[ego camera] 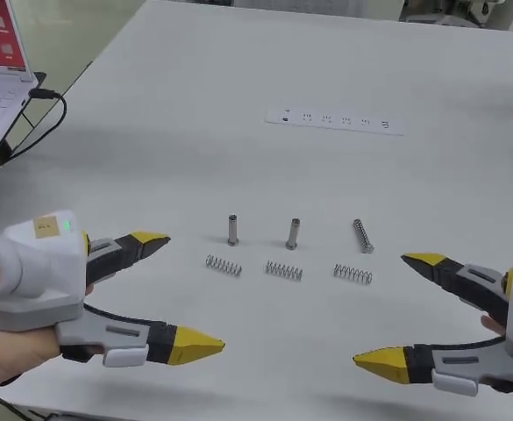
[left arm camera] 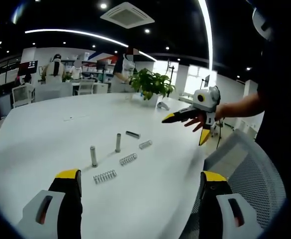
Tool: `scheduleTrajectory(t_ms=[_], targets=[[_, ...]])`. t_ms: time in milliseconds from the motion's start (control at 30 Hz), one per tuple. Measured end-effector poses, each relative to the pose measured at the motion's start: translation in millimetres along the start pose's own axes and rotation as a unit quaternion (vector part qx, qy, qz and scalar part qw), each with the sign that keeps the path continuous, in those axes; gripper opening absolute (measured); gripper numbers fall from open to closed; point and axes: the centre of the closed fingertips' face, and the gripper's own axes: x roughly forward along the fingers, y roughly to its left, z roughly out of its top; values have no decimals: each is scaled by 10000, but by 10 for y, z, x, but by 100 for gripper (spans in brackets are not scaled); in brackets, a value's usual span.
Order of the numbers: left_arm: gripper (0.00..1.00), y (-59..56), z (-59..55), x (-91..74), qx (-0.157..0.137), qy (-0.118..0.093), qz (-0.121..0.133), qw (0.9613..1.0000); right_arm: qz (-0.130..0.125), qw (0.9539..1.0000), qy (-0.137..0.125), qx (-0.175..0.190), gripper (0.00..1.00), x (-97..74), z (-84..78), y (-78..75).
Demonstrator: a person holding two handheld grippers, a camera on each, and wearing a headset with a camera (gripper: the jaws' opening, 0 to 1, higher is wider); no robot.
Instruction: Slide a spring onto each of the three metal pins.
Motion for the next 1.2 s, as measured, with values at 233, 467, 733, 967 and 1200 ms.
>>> scheduleTrajectory(t_ms=[233,467,733,967,1200], targets=[[96,5,11,-17,13,-2,11,10000,30,10000,43,-31,94,16,-11,19],[96,2,38,-27,0,-53,10,10000,49,9999,74,-53,93,24,-32,34],[97,-35,43,-11,-29,-75,-33,10000,6,10000,52,-23,92,-7,-37,20],[97,-29,39,4,-19,-66,-41,10000,-25,10000,44,17,92,-23,-48,1],[96,-14,47,15,-81,-122,-38,9999,-15,10000,39,40,92,-12,-58,4]])
